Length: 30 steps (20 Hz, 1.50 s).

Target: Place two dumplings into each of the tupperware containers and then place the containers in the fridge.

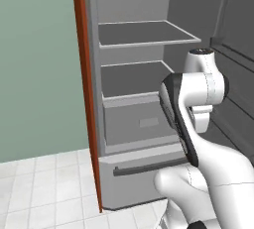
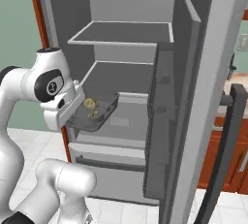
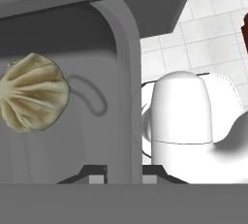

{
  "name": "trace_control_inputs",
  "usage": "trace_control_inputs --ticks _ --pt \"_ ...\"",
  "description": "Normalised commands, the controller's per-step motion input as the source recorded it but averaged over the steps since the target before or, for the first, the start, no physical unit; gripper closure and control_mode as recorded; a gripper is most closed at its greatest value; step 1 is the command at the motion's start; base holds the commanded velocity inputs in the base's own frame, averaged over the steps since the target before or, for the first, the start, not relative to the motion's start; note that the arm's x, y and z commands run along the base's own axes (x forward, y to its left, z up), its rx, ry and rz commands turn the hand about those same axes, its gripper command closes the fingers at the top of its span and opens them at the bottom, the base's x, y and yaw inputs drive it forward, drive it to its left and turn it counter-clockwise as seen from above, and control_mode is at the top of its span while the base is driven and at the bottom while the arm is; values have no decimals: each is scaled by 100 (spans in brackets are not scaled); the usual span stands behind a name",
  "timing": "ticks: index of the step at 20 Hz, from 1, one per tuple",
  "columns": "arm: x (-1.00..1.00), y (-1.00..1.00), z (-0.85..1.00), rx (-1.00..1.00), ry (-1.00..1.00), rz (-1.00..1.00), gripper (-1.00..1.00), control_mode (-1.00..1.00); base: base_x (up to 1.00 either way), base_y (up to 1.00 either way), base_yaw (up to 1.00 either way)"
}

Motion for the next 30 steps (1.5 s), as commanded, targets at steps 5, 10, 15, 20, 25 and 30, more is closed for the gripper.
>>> trace_control_inputs --ticks 5,10,15,20,25,30 --pt "0 0 0 0 0 0 100 100 66 -12 8" --pt "0 0 0 0 0 0 100 100 32 -29 9" --pt "0 0 0 0 0 0 100 100 43 -39 14" --pt "0 0 0 0 0 0 100 100 50 -26 13" --pt "0 0 0 0 0 0 100 100 30 -10 7" --pt "0 0 0 0 0 0 100 100 32 -2 0"
